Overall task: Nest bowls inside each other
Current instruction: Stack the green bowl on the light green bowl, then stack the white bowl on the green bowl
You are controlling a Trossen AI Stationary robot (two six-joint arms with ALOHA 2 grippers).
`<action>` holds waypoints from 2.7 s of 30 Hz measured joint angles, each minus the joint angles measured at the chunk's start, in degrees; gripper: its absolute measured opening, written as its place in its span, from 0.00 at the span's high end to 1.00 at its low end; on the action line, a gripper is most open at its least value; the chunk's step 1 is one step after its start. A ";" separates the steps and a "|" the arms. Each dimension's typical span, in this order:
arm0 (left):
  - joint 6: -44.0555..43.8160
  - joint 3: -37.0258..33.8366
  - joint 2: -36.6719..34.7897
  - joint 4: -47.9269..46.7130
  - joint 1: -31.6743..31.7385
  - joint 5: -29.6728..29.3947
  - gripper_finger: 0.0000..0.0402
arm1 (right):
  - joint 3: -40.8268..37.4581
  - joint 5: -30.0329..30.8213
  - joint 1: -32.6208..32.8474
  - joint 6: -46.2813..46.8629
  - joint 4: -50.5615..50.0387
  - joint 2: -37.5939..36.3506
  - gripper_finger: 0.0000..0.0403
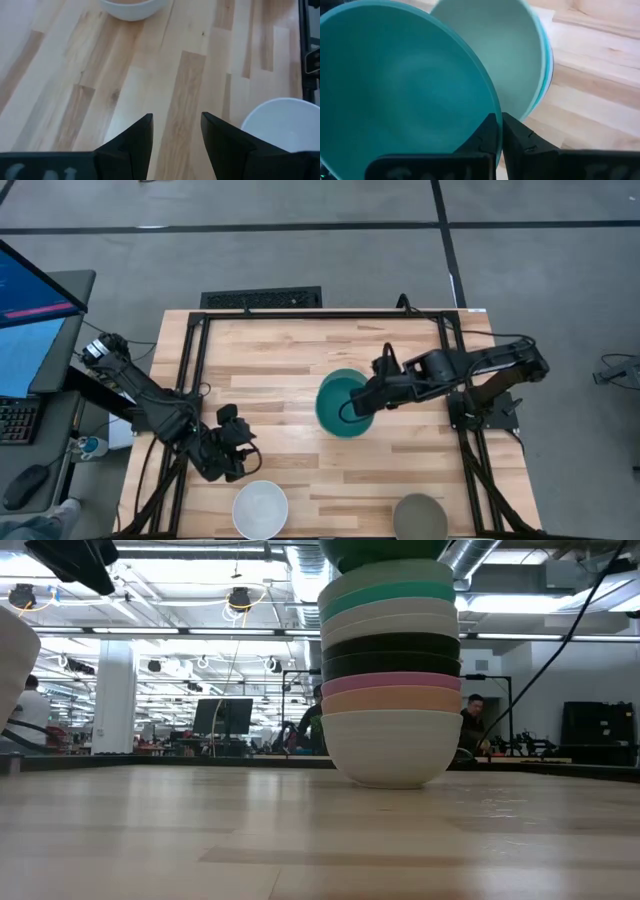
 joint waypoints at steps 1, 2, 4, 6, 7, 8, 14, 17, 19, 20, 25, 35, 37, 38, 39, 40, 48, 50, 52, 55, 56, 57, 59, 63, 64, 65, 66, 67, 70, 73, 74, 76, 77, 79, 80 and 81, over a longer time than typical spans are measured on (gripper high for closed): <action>-0.22 0.00 0.00 -0.26 -0.38 -0.80 0.61 | 0.00 0.00 0.22 0.03 0.02 0.39 0.92; -0.27 0.00 0.00 -0.40 -0.67 -1.44 0.61 | 0.00 0.01 0.41 0.02 0.03 0.70 0.92; -0.33 0.00 0.00 -0.83 -1.01 -2.25 0.61 | 0.00 0.22 0.37 -0.01 0.24 1.30 0.92; -0.13 0.00 0.00 -1.01 -1.08 -2.25 0.61 | 0.00 0.74 0.26 -0.01 0.22 1.98 0.91; 0.01 0.00 0.00 -0.98 -1.06 -2.25 0.61 | 0.00 1.37 0.07 -0.04 0.11 2.21 0.91; 0.19 0.00 0.00 -0.98 -1.06 -2.29 0.61 | 0.00 2.04 -0.16 -0.08 -0.29 2.26 0.91; 0.73 0.00 0.00 -1.21 -1.06 -2.32 0.61 | -0.02 4.00 -2.21 0.45 -3.74 1.92 0.88; 0.74 0.00 0.00 -1.55 -1.06 -2.34 0.61 | 0.00 2.76 -2.64 1.03 -3.89 1.68 0.87; 0.76 0.00 0.00 -1.69 -1.06 -2.40 0.61 | 0.00 2.63 -2.62 1.05 -3.87 1.77 0.87; 0.91 0.00 0.00 -1.87 -1.06 -2.62 0.61 | 0.00 2.59 -2.62 1.04 -3.87 1.76 0.87; 1.84 0.00 -0.30 -2.00 -1.04 -2.80 0.61 | 0.00 2.53 -2.61 1.02 -3.65 1.74 0.87; 3.31 0.00 -0.54 -1.92 -0.99 -4.35 0.61 | 0.00 2.55 -1.86 0.01 -3.20 1.74 0.54; 4.00 0.00 -1.42 -1.83 -0.68 -4.30 0.61 | 0.00 2.68 -1.77 -0.01 -2.11 1.30 0.45; 4.65 0.01 -1.82 -1.69 -0.15 -3.76 0.61 | 0.00 3.63 -1.53 0.01 -1.62 0.98 0.41; 5.39 0.02 -2.21 -1.58 0.62 -2.29 0.61 | 0.09 5.50 -1.34 0.01 -0.85 0.76 0.38; 6.05 0.02 -2.63 -1.55 1.57 0.03 0.61 | 0.53 7.79 -1.04 -0.01 -0.56 0.48 0.35; 8.20 0.08 0.05 2.63 5.37 17.44 0.61 | 6.71 25.21 1.71 1.48 -5.68 -6.40 0.33; 6.72 -0.07 1.97 1.60 4.40 17.88 0.61 | 6.85 27.06 3.05 1.69 -5.73 -8.00 0.33; 5.69 -0.02 3.94 2.48 3.45 17.84 0.61 | 6.84 29.82 4.92 2.42 -5.65 -9.69 0.33; 3.78 -0.02 6.81 1.74 1.95 18.86 0.60 | 6.95 37.35 8.16 2.82 -5.64 -11.66 0.33; 3.17 -0.02 7.98 1.80 1.59 19.66 0.60 | 6.94 39.54 9.27 3.49 -5.86 -12.05 0.33; 2.73 -0.02 9.20 1.89 1.30 20.81 0.60 | 6.93 41.01 10.24 4.41 -5.88 -12.31 0.33; 1.64 -0.02 11.41 2.53 0.61 23.04 0.59 | 6.93 42.59 11.20 6.10 -5.96 -12.69 0.33; -0.61 -0.02 14.98 5.42 -0.90 26.10 0.59 | 6.91 41.88 12.54 6.44 -6.08 -12.97 0.33; -1.29 0.00 15.28 6.97 -1.26 26.33 0.59 | 6.89 41.63 12.69 6.20 -6.11 -12.94 0.33; -2.16 0.00 15.38 8.50 -1.60 26.20 0.59 | 6.86 41.48 12.90 5.76 -6.17 -12.91 0.33; -2.93 0.00 15.38 9.70 -1.81 25.87 0.59 | 6.84 41.22 13.17 5.29 -6.37 -12.91 0.33; -3.66 0.03 15.37 11.01 -1.86 25.48 0.59 | 6.86 40.65 13.37 4.86 -6.49 -12.91 0.33; -6.21 0.04 15.37 13.43 -1.41 24.39 0.59 | 6.84 39.38 13.57 4.14 -7.44 -12.91 0.33; -8.53 0.04 15.37 15.86 -1.05 24.27 0.59 | 6.84 37.54 13.57 3.99 -9.68 -12.91 0.33; -8.80 0.04 15.37 16.95 -1.05 24.31 0.59 | 6.84 37.18 13.57 4.00 -10.74 -12.91 0.33; -9.83 0.04 15.37 19.19 -1.10 24.88 0.59 | 6.84 36.51 13.57 3.99 -12.75 -12.91 0.33; -10.29 0.04 15.42 20.05 -1.10 24.98 0.59 | 6.84 36.10 13.57 4.01 -13.46 -12.91 0.33; -11.30 0.16 16.44 20.76 -1.10 25.51 0.59 | 6.84 35.60 13.57 4.00 -14.56 -12.91 0.33; -11.62 0.15 17.17 20.28 -1.12 25.75 0.59 | 6.84 35.54 13.57 3.99 -14.71 -12.91 0.33; -12.15 0.14 18.06 19.86 -1.11 26.56 0.59 | 6.84 35.54 13.57 3.95 -14.67 -12.91 0.33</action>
